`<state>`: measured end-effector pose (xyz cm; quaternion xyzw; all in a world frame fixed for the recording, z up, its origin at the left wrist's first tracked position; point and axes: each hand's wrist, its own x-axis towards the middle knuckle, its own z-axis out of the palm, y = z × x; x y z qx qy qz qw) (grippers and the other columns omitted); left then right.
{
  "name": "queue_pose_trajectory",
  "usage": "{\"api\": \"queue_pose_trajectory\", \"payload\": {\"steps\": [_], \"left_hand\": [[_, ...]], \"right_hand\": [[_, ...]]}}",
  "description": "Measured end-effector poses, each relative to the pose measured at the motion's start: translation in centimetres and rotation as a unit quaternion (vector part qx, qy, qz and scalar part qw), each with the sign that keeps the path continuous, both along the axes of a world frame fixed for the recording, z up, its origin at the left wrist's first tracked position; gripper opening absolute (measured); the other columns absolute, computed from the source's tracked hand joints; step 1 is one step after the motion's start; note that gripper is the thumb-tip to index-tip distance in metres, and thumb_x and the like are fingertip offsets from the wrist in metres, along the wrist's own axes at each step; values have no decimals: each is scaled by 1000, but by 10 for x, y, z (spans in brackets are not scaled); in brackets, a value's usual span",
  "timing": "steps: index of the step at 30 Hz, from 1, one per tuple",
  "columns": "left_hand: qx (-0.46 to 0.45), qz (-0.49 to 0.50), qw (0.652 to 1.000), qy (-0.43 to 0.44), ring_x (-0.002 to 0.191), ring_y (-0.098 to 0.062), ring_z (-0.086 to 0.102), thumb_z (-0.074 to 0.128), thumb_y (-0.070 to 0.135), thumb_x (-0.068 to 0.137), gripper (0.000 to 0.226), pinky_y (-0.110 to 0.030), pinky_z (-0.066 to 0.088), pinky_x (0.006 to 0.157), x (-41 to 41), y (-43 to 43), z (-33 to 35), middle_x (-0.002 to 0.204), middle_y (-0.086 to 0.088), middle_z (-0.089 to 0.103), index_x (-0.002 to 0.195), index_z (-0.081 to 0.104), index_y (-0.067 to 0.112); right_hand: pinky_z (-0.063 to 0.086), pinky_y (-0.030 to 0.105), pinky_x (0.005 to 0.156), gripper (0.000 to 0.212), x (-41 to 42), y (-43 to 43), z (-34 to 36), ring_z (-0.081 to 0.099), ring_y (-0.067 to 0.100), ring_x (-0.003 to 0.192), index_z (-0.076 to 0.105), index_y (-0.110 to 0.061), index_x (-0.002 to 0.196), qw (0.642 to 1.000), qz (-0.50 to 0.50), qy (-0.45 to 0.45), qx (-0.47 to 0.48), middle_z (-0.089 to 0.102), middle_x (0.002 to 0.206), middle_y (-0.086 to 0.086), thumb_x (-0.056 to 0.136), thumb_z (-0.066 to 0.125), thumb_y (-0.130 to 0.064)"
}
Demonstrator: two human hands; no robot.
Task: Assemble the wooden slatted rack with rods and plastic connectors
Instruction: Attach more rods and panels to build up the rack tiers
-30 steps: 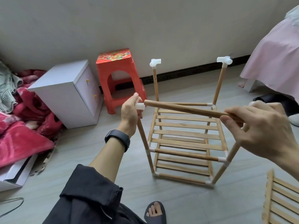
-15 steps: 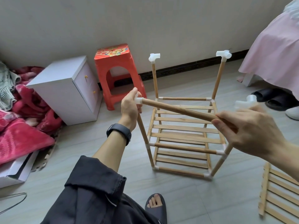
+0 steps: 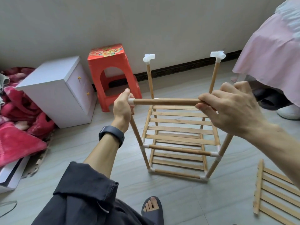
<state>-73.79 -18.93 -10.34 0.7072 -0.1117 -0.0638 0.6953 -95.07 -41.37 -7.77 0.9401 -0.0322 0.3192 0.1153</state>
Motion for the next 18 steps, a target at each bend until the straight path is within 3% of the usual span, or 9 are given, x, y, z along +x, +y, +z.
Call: {"api": "queue_pose_trajectory", "payload": {"steps": [2, 4, 6, 7, 9, 11, 13, 15, 18], "left_hand": [[21, 16, 1000, -16, 49, -11, 45, 41, 37, 103, 40, -29, 40, 53, -1, -5, 0, 54, 6, 49, 71, 57, 18], [103, 75, 988, -82, 69, -15, 60, 44, 36, 101, 28, -36, 48, 68, -3, -9, 1, 77, 2, 60, 86, 62, 20], [196, 144, 946, -217, 97, -21, 59, 49, 32, 97, 15, -41, 47, 87, -8, -10, 9, 102, 1, 59, 100, 61, 23], [226, 147, 918, -291, 102, -21, 54, 52, 31, 95, 17, -39, 43, 89, -15, -14, 16, 107, 1, 57, 106, 60, 21], [243, 79, 880, -400, 101, -17, 48, 55, 31, 95, 22, -38, 41, 88, -36, -28, 32, 105, 4, 54, 113, 58, 19], [241, -52, 863, -441, 102, -17, 53, 55, 36, 97, 25, -42, 48, 88, -67, -52, 48, 107, 7, 56, 117, 56, 21], [281, -197, 820, -458, 108, -13, 56, 56, 42, 98, 35, -36, 50, 91, -98, -82, 56, 120, 7, 58, 129, 52, 26], [321, -303, 758, -479, 111, -10, 58, 55, 47, 98, 45, -30, 51, 89, -125, -112, 58, 132, 8, 55, 139, 44, 33], [327, -346, 711, -518, 107, -10, 63, 50, 49, 101, 43, -30, 57, 79, -139, -139, 45, 132, 8, 58, 141, 44, 38]], "right_hand": [[29, 41, 79, 43, -3, 3, -6, 56, 26, 79, 71, -23, 105, 999, -21, -11, 24, 68, 77, -2, 102, 39, -52], [29, 42, 82, 43, -9, 0, -10, 58, 23, 90, 72, -28, 108, 996, -34, -25, 83, 69, 87, -5, 99, 43, -58], [30, 42, 86, 51, -18, -8, -15, 57, 22, 104, 68, -31, 119, 988, -48, -34, 144, 68, 105, -5, 91, 48, -68], [32, 42, 88, 60, -25, -12, -18, 55, 22, 110, 62, -30, 128, 982, -56, -36, 177, 65, 115, -4, 86, 52, -72], [39, 42, 92, 82, -38, -19, -24, 50, 22, 117, 47, -28, 143, 960, -63, -32, 272, 55, 132, 0, 78, 63, -75], [43, 38, 93, 90, -51, -25, -26, 51, 17, 115, 39, -26, 147, 923, -70, -19, 377, 52, 135, 2, 77, 69, -73], [52, 32, 81, 82, -60, -29, -28, 62, 12, 96, 44, -24, 142, 901, -93, 2, 423, 60, 125, 2, 78, 66, -70], [58, 34, 70, 69, -66, -31, -31, 70, 9, 79, 48, -24, 135, 903, -115, 10, 413, 68, 110, -2, 84, 59, -70], [56, 41, 71, 55, -70, -30, -36, 72, 19, 80, 42, -23, 137, 909, -127, 25, 397, 72, 97, -2, 98, 47, -61]]}}
